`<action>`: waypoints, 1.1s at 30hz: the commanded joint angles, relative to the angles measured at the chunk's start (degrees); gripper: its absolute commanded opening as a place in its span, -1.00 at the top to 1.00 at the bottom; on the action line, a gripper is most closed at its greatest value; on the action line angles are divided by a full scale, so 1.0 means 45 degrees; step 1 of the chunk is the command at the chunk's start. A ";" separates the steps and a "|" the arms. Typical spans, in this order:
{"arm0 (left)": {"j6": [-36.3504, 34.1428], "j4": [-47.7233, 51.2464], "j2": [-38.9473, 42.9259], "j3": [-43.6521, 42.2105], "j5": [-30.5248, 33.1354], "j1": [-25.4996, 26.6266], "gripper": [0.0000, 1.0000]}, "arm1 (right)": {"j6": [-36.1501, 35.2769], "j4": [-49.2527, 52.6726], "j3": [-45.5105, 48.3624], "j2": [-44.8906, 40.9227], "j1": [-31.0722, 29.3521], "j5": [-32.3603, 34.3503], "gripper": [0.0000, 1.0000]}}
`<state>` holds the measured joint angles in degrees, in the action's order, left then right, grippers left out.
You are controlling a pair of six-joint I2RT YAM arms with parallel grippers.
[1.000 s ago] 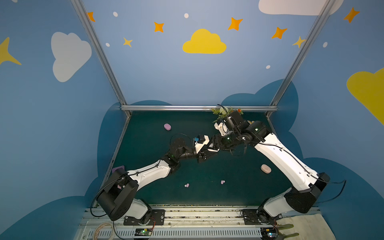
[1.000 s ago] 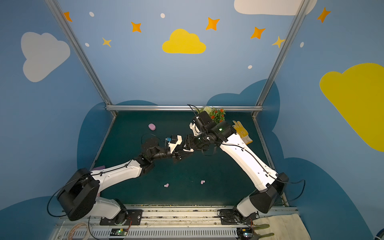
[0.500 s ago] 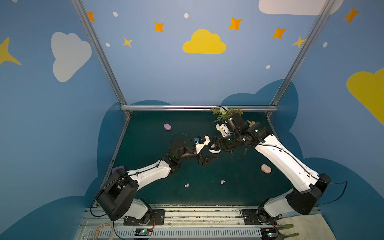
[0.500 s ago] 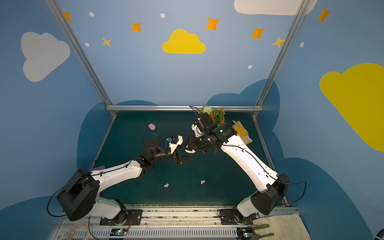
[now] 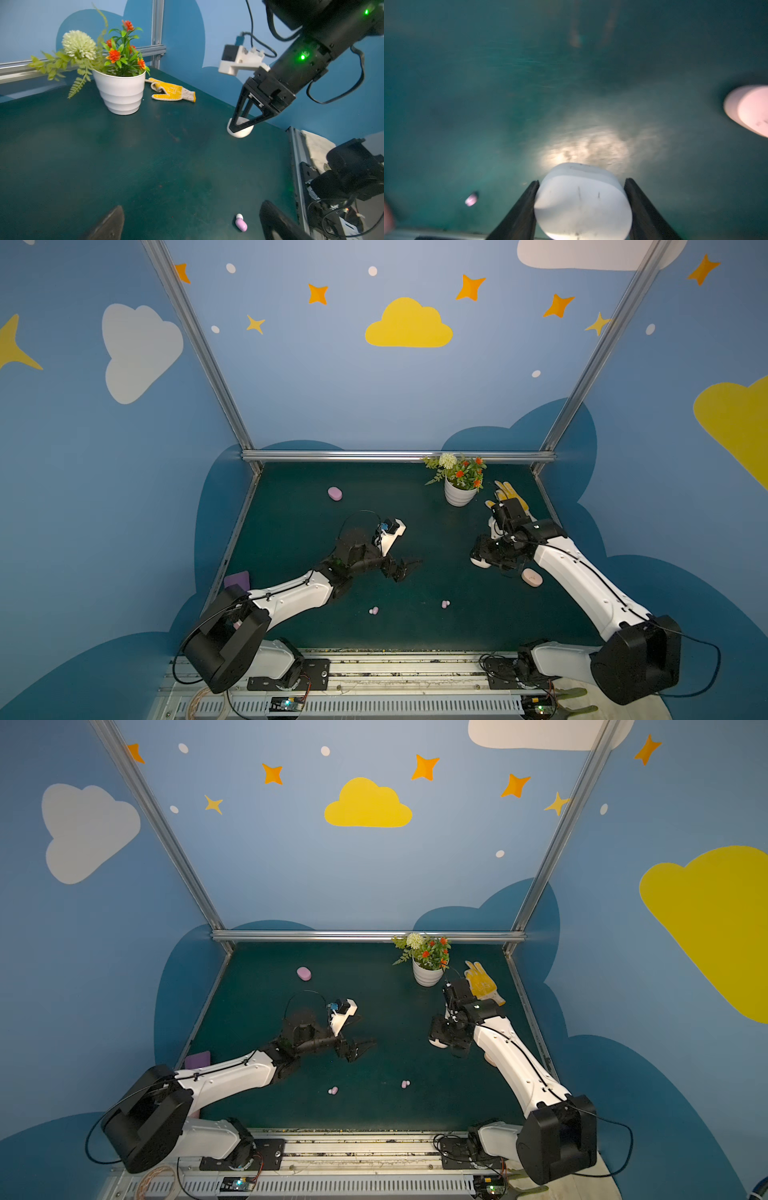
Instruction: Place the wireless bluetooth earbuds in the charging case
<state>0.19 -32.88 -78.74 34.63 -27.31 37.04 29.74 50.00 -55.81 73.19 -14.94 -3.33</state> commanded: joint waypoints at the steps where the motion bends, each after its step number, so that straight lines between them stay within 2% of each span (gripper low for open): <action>1: 0.0420 0.0347 0.0301 0.0077 0.0595 -0.0192 -1.00 | -0.0630 -0.1141 0.0860 -0.0327 0.0963 0.0460 0.04; 8: 0.0640 0.0412 0.0064 0.0285 0.0547 -0.0285 -1.00 | -0.1198 -0.1913 0.1932 -0.0092 0.3060 0.1172 0.04; 12: 0.0741 0.0548 -0.0007 0.0391 0.0690 -0.0359 -1.00 | -0.1113 -0.2477 0.2491 0.0009 0.3619 0.0985 0.03; 28: 0.1109 0.0520 -0.0208 0.0756 0.0610 -0.0574 -1.00 | -0.0933 -0.2088 0.2692 0.1469 0.3752 0.0370 -0.04; 31: 0.1131 0.0459 -0.0254 0.0757 0.0665 -0.0603 -1.00 | -0.0888 -0.2107 0.2748 0.1509 0.3761 0.0177 -0.08; 33: 0.1112 0.0457 -0.0245 0.0752 0.0681 -0.0594 -1.00 | -0.0849 -0.2124 0.2777 0.1557 0.3764 0.0059 -0.19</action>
<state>4.95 -29.89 -79.31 36.88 -24.05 34.61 25.63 39.31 -43.94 79.79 1.80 -1.78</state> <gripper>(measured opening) 0.997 0.588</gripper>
